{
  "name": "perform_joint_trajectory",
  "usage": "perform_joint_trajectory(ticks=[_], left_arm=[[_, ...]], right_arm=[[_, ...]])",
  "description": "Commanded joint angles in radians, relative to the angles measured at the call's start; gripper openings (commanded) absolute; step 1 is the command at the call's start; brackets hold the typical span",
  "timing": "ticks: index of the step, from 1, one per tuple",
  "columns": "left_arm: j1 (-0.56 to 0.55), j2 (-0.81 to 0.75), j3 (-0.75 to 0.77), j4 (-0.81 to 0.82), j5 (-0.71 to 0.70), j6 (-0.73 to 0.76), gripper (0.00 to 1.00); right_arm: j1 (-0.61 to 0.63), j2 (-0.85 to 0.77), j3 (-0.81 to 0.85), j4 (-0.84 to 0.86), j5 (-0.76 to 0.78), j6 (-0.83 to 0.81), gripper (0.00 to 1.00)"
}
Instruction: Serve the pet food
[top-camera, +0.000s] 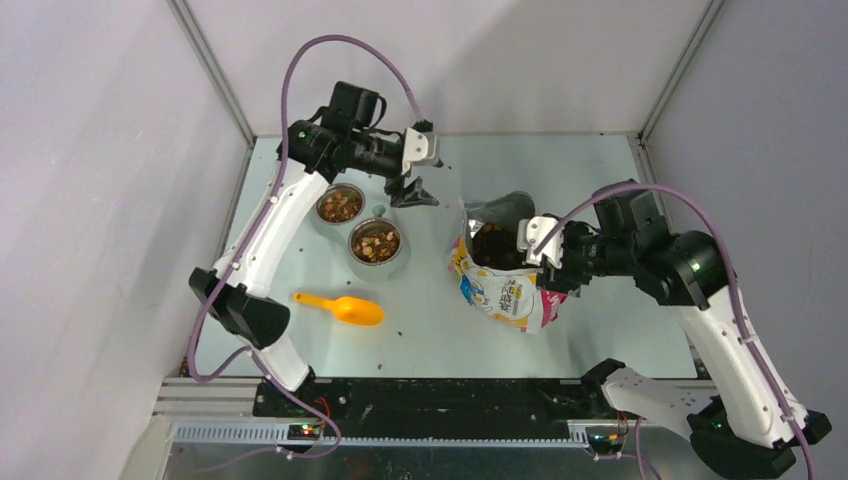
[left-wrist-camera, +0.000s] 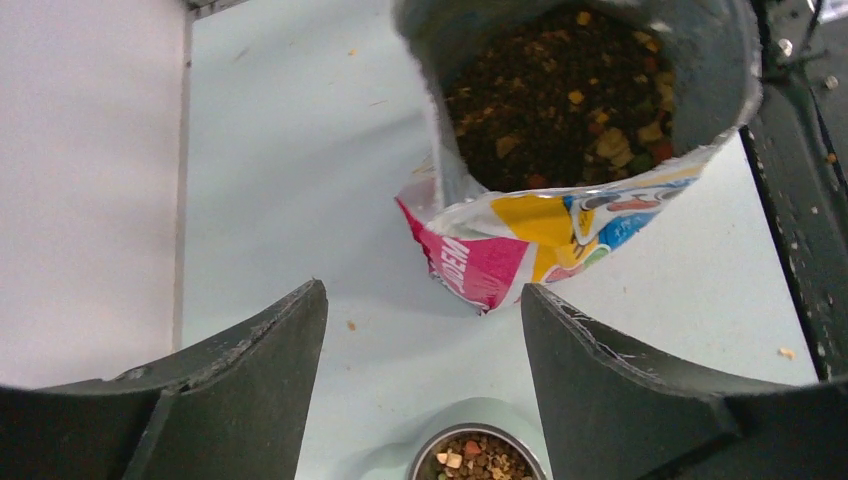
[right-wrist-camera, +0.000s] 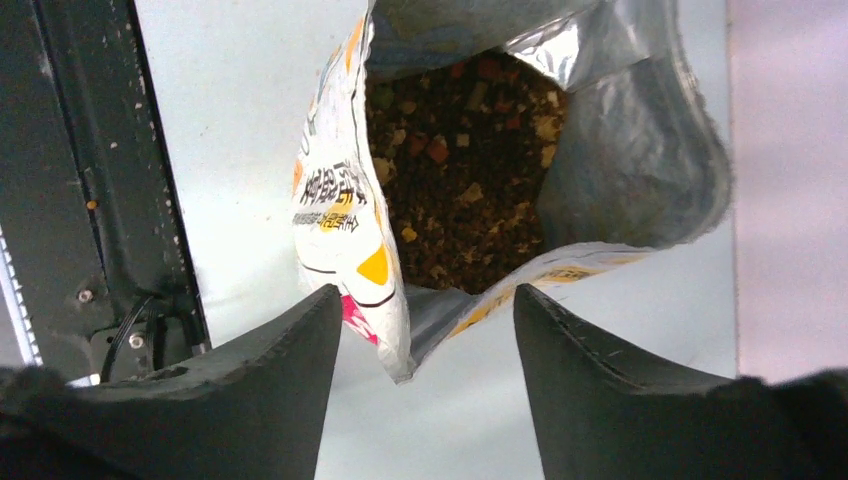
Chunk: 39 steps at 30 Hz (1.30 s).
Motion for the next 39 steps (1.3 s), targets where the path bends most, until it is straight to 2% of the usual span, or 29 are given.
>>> perform_joint_trajectory(ticks=[1, 3, 8, 12, 15, 18, 19, 22, 23, 24, 25, 26, 27, 28, 30, 32, 35, 37, 39], left_arm=[[-0.066, 0.053, 0.052, -0.202, -0.001, 0.264, 0.78], [-0.096, 0.067, 0.045, -0.174, -0.024, 0.278, 0.78], [-0.129, 0.138, 0.049, -0.063, -0.029, 0.205, 0.76], [-0.147, 0.191, 0.102, -0.034, 0.000, 0.147, 0.72], [-0.166, 0.191, 0.082, -0.017, 0.003, 0.146, 0.67], [-0.171, 0.188, 0.043, -0.027, 0.005, 0.160, 0.55], [-0.171, 0.188, 0.031, -0.035, -0.001, 0.174, 0.52], [-0.162, 0.186, 0.028, -0.081, -0.003, 0.187, 0.33], [-0.157, 0.182, 0.034, -0.087, 0.006, 0.178, 0.23], [-0.146, 0.178, 0.039, -0.095, 0.022, 0.167, 0.17], [-0.137, 0.169, 0.045, -0.090, 0.035, 0.132, 0.06], [-0.112, 0.162, 0.046, -0.081, 0.078, 0.108, 0.03], [-0.072, 0.145, 0.037, -0.045, 0.110, 0.030, 0.01], [-0.050, 0.136, 0.016, -0.016, 0.169, -0.077, 0.00], [0.017, 0.101, -0.021, 0.054, 0.224, -0.186, 0.00], [0.071, 0.030, -0.071, 0.060, 0.222, -0.203, 0.00], [0.134, -0.044, -0.162, 0.071, 0.174, -0.226, 0.00], [0.154, -0.081, -0.216, 0.063, 0.152, -0.245, 0.00], [0.159, -0.098, -0.250, 0.039, 0.135, -0.241, 0.00]], right_arm=[[-0.020, -0.068, 0.031, 0.053, 0.004, 0.061, 0.69], [-0.051, -0.074, 0.015, 0.025, 0.027, 0.085, 0.72], [-0.163, -0.023, -0.021, -0.116, -0.066, 0.136, 0.73], [-0.205, -0.004, -0.079, -0.037, -0.108, 0.178, 0.74], [-0.204, 0.020, -0.100, 0.022, -0.094, 0.199, 0.71], [-0.203, 0.054, -0.103, 0.088, -0.074, 0.219, 0.67], [-0.202, 0.060, -0.103, 0.098, -0.071, 0.221, 0.62], [-0.203, 0.075, -0.100, 0.117, -0.051, 0.217, 0.47], [-0.203, 0.074, -0.093, 0.114, -0.051, 0.203, 0.40], [-0.204, 0.073, -0.087, 0.114, -0.051, 0.199, 0.37], [-0.205, 0.072, -0.070, 0.116, -0.051, 0.195, 0.30], [-0.207, 0.071, -0.060, 0.117, -0.053, 0.191, 0.23], [-0.209, 0.074, -0.027, 0.115, -0.054, 0.179, 0.06], [-0.214, 0.083, -0.007, 0.112, -0.050, 0.172, 0.00], [-0.253, 0.101, 0.050, 0.095, -0.059, 0.140, 0.00], [-0.333, 0.117, 0.104, 0.064, -0.100, 0.078, 0.00], [-0.512, 0.122, 0.087, 0.051, -0.178, 0.014, 0.00], [-0.596, 0.124, 0.051, 0.070, -0.229, -0.014, 0.00], [-0.627, 0.129, 0.022, 0.106, -0.260, 0.000, 0.00]])
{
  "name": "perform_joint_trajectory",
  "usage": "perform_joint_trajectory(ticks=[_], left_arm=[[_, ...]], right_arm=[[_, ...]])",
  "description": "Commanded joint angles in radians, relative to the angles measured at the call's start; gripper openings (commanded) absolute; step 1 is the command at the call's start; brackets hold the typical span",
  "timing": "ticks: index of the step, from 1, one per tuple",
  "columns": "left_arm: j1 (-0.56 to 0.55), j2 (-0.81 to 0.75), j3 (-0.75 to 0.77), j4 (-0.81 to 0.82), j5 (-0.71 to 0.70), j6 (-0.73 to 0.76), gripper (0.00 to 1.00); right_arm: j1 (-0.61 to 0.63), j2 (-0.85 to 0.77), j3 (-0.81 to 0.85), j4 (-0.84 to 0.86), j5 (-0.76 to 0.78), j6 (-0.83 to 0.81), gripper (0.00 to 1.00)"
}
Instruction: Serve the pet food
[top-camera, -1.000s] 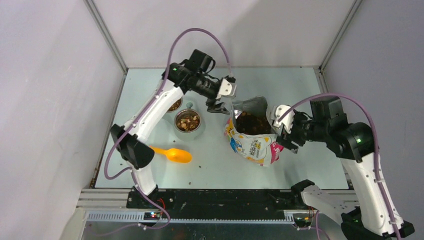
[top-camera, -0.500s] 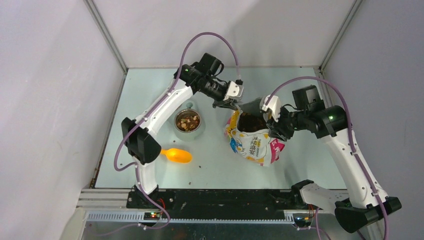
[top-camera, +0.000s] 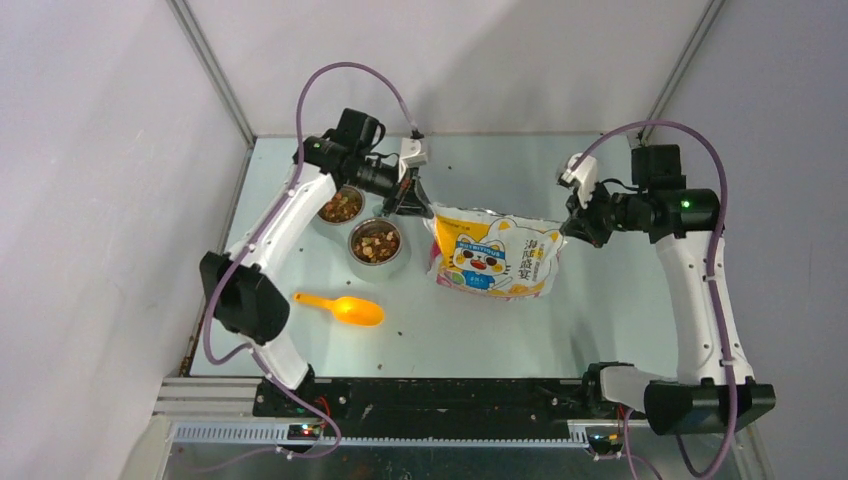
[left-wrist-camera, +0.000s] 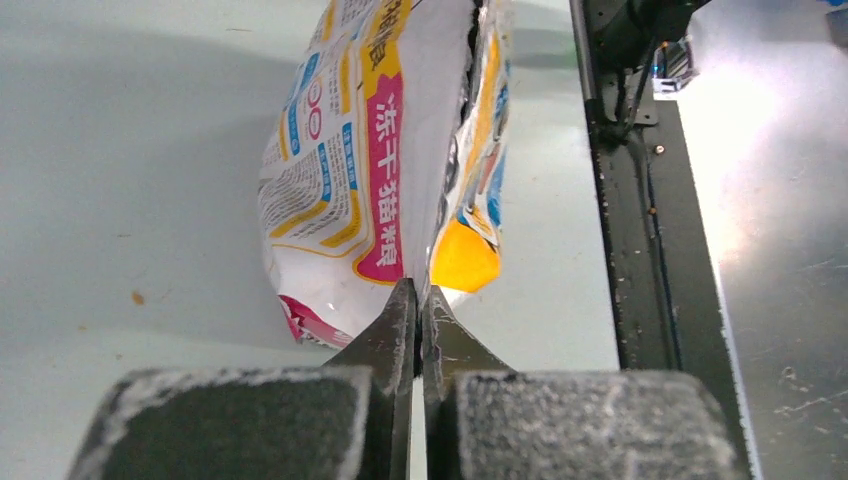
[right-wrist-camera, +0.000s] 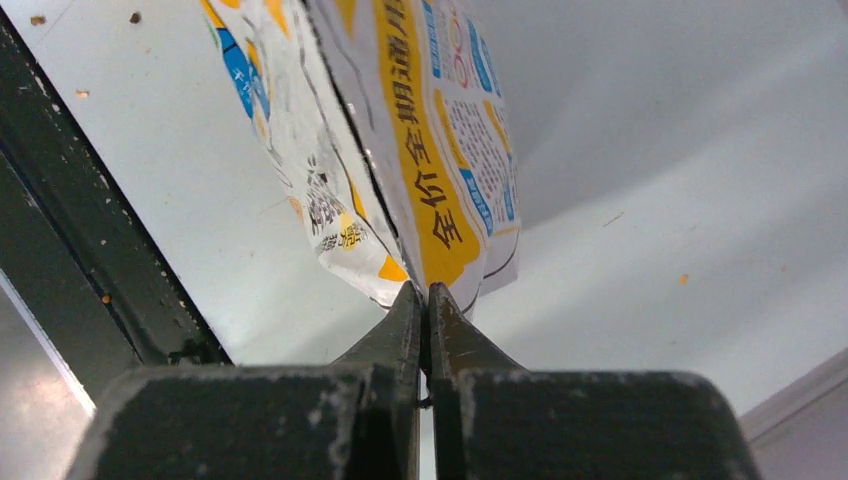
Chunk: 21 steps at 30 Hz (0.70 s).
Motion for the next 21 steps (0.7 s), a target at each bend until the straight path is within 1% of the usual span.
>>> perform_joint_trajectory(ticks=[1, 5, 10, 11, 12, 15, 17, 21], left_arm=[[0.071, -0.151, -0.027, 0.000, -0.024, -0.066, 0.00], [0.062, -0.172, -0.058, 0.072, -0.004, -0.172, 0.00], [0.056, -0.225, -0.121, 0.207, -0.007, -0.286, 0.00], [0.056, -0.229, -0.125, 0.215, -0.006, -0.294, 0.00], [0.055, -0.234, -0.129, 0.219, -0.005, -0.304, 0.00], [0.053, -0.236, -0.127, 0.217, -0.010, -0.307, 0.00], [0.053, -0.236, -0.122, 0.210, -0.015, -0.301, 0.00], [0.052, -0.217, -0.083, 0.176, -0.018, -0.277, 0.00]], right_arm=[[-0.124, -0.043, 0.002, 0.092, -0.036, -0.040, 0.00], [-0.067, -0.029, -0.024, 0.167, -0.037, 0.013, 0.00], [0.006, -0.011, -0.023, 0.195, -0.024, 0.007, 0.00], [0.021, -0.008, -0.021, 0.189, -0.026, 0.001, 0.03], [0.040, -0.001, -0.016, 0.172, -0.029, -0.014, 0.15], [0.091, 0.019, -0.005, 0.144, -0.015, -0.038, 0.37], [0.124, 0.027, 0.000, 0.145, -0.011, -0.041, 0.45], [0.180, 0.053, 0.005, 0.162, -0.005, -0.049, 0.52]])
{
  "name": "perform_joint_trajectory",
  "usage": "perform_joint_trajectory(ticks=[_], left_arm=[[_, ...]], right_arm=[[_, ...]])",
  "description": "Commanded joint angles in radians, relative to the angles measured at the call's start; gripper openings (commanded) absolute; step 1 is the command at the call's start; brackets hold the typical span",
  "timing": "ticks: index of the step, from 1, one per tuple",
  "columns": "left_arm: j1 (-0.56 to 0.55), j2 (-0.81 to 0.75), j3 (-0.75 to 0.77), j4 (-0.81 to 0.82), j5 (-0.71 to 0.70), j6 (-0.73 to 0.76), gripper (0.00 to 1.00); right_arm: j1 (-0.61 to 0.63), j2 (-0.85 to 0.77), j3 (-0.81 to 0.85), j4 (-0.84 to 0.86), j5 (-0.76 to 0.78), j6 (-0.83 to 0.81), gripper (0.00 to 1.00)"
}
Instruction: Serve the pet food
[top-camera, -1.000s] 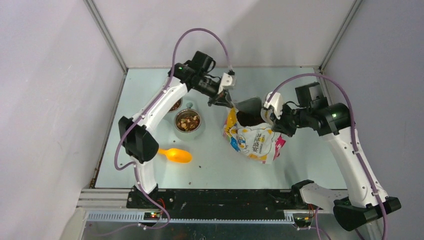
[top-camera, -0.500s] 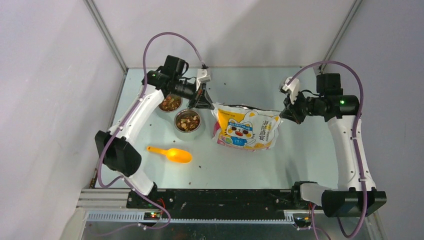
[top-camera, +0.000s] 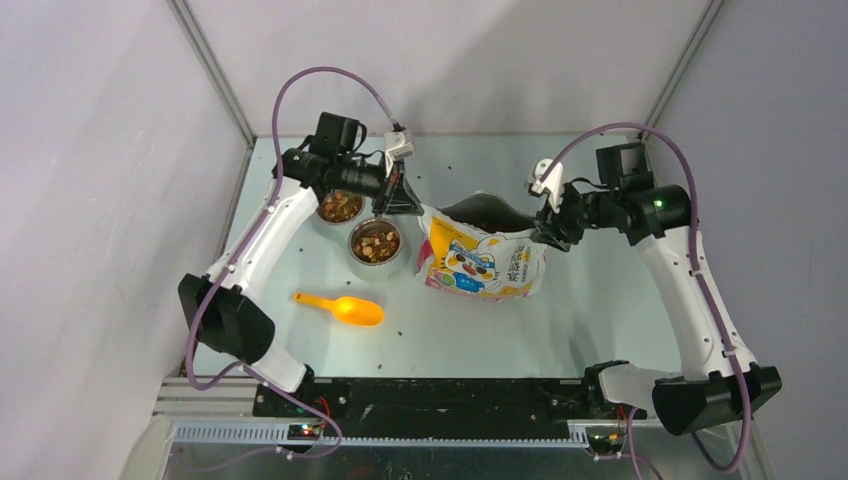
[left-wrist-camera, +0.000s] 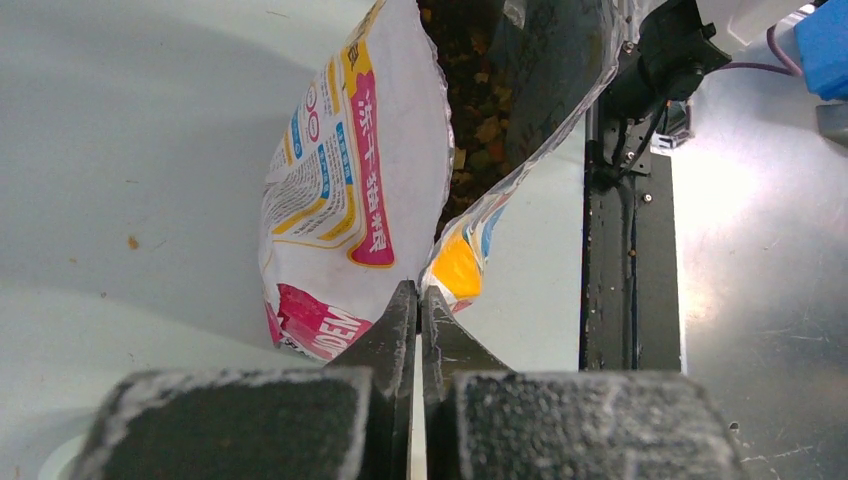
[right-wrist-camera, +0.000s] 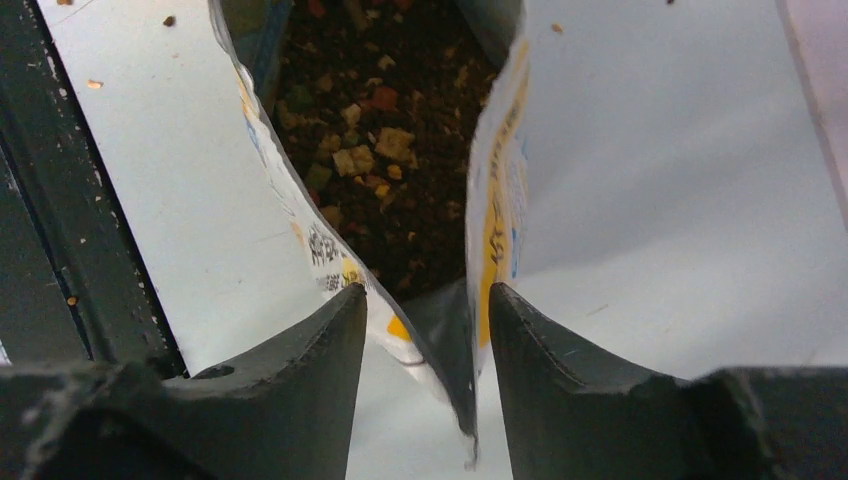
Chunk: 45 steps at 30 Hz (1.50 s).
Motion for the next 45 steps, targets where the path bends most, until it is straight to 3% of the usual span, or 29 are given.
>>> perform_joint_trajectory(ticks=[1, 3, 4, 6, 8, 11, 17, 22, 26, 29, 33, 37, 38, 39, 45], left_arm=[[0.018, -0.053, 0.070, 0.009, 0.023, 0.002, 0.00], [0.003, -0.039, 0.104, -0.036, 0.006, 0.055, 0.11], [-0.015, -0.031, 0.133, -0.074, -0.018, 0.111, 0.28], [-0.039, -0.018, 0.172, -0.135, -0.048, 0.210, 0.45], [-0.084, 0.006, 0.216, -0.190, -0.108, 0.296, 0.52], [-0.152, 0.078, 0.291, -0.288, -0.184, 0.423, 0.56], [-0.213, 0.222, 0.493, -0.483, -0.272, 0.540, 0.59], [-0.236, 0.232, 0.483, -0.431, -0.320, 0.557, 0.59], [-0.242, 0.237, 0.476, -0.381, -0.322, 0.543, 0.56], [-0.240, 0.236, 0.494, -0.388, -0.321, 0.554, 0.43], [-0.217, 0.231, 0.571, -0.535, -0.308, 0.656, 0.25], [-0.151, 0.178, 0.508, -0.517, -0.308, 0.678, 0.03], [-0.138, 0.170, 0.487, -0.498, -0.302, 0.660, 0.01], [-0.118, 0.169, 0.480, -0.494, -0.301, 0.652, 0.00], [-0.089, 0.197, 0.464, -0.461, -0.280, 0.537, 0.00]], right_arm=[[0.058, 0.033, 0.047, 0.042, 0.014, -0.026, 0.52], [0.077, 0.055, 0.057, 0.029, 0.020, -0.042, 0.53], [0.088, 0.066, 0.063, 0.022, 0.026, -0.050, 0.54], [0.096, 0.072, 0.063, 0.022, 0.037, -0.055, 0.54], [0.099, 0.074, 0.058, 0.024, 0.043, -0.056, 0.54], [0.099, 0.074, 0.050, 0.026, 0.050, -0.060, 0.54], [0.101, 0.057, 0.034, 0.021, 0.067, -0.064, 0.54], [0.101, 0.040, 0.004, 0.042, 0.091, -0.066, 0.53], [0.101, 0.038, -0.003, 0.047, 0.099, -0.063, 0.52], [0.100, 0.034, -0.004, 0.035, 0.121, -0.074, 0.48], [0.052, 0.016, -0.005, -0.002, 0.134, -0.089, 0.44], [-0.054, 0.010, 0.000, -0.038, 0.071, -0.128, 0.13], [-0.098, 0.010, 0.006, -0.020, 0.033, -0.115, 0.03], [-0.119, 0.011, 0.008, -0.006, 0.013, -0.104, 0.00], [-0.167, -0.001, -0.016, 0.081, -0.053, -0.037, 0.00]])
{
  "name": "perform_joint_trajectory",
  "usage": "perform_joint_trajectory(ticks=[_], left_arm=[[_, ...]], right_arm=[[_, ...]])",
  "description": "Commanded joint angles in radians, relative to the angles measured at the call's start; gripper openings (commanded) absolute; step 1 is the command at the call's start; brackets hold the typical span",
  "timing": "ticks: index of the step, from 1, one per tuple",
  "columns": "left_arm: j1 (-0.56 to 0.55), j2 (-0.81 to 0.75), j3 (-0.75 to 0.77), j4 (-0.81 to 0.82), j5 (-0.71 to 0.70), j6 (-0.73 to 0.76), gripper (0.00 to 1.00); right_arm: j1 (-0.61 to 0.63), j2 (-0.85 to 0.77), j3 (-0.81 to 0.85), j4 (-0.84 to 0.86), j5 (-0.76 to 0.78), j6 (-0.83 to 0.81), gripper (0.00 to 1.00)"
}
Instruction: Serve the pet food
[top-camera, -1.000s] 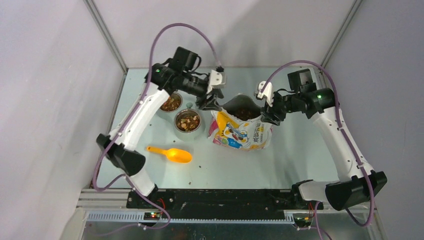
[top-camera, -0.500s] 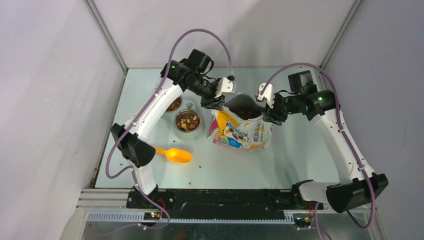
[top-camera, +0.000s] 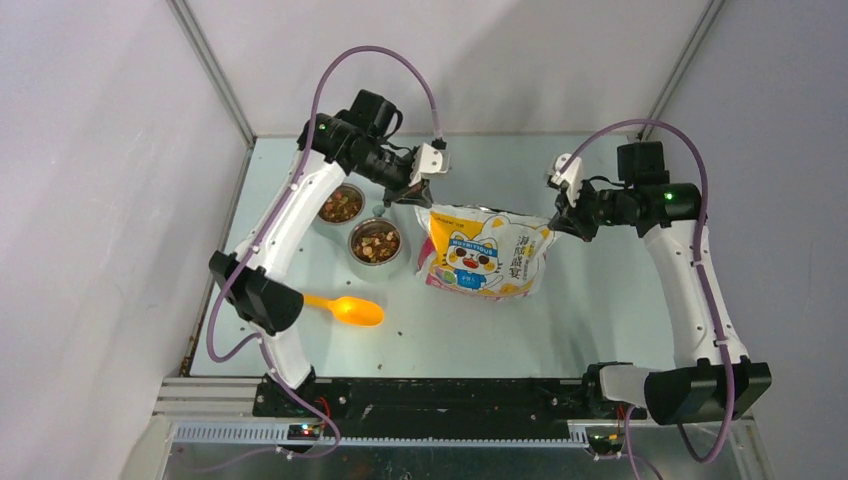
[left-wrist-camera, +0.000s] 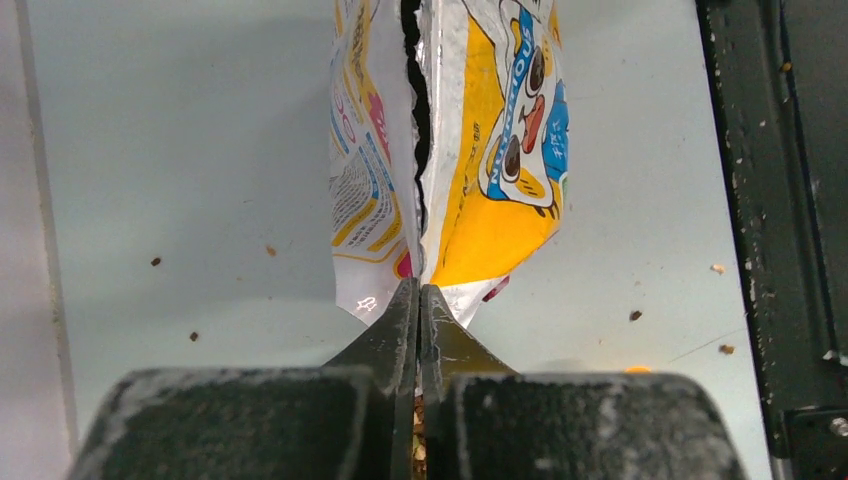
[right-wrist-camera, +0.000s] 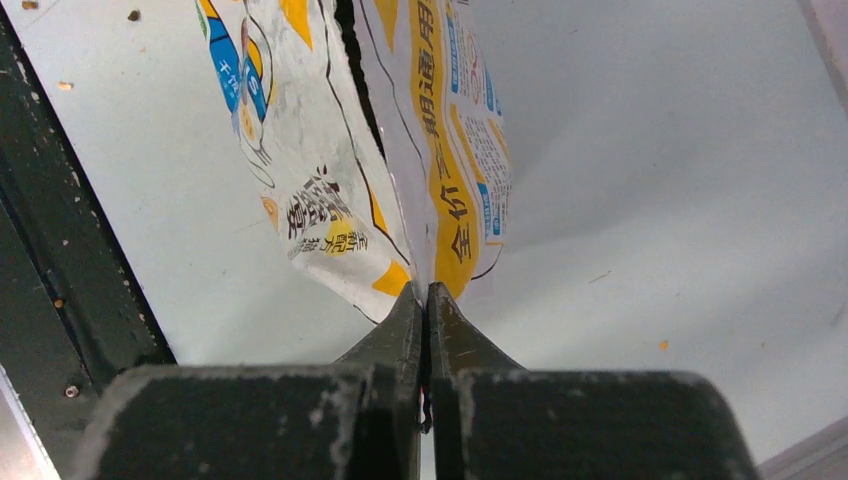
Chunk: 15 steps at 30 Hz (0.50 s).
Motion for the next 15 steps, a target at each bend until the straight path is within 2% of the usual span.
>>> perform_joint_trajectory(ticks=[1, 5, 7, 9, 10, 12, 15], left_arm=[[0.047, -0.033, -0.020, 0.023, -0.019, -0.062, 0.00], [0.047, -0.038, -0.036, 0.045, -0.009, -0.076, 0.00], [0.047, -0.040, -0.035, 0.051, -0.001, -0.084, 0.00], [0.047, -0.040, -0.034, 0.056, 0.007, -0.090, 0.00], [0.047, -0.040, -0.035, 0.059, 0.010, -0.095, 0.00], [0.047, -0.041, -0.032, 0.062, 0.013, -0.099, 0.00], [0.046, -0.041, -0.029, 0.066, 0.016, -0.107, 0.00]], right_arm=[[-0.035, -0.036, 0.002, 0.097, 0.007, 0.027, 0.00], [-0.010, -0.030, -0.003, 0.070, 0.014, 0.005, 0.00], [0.008, -0.023, -0.003, 0.056, 0.015, -0.006, 0.04], [0.033, -0.016, -0.003, 0.049, 0.019, -0.010, 0.14], [0.050, -0.013, -0.003, 0.048, 0.021, -0.011, 0.23], [0.077, -0.007, -0.004, 0.053, 0.026, -0.013, 0.33], [0.123, 0.005, -0.005, 0.081, 0.038, -0.001, 0.37]])
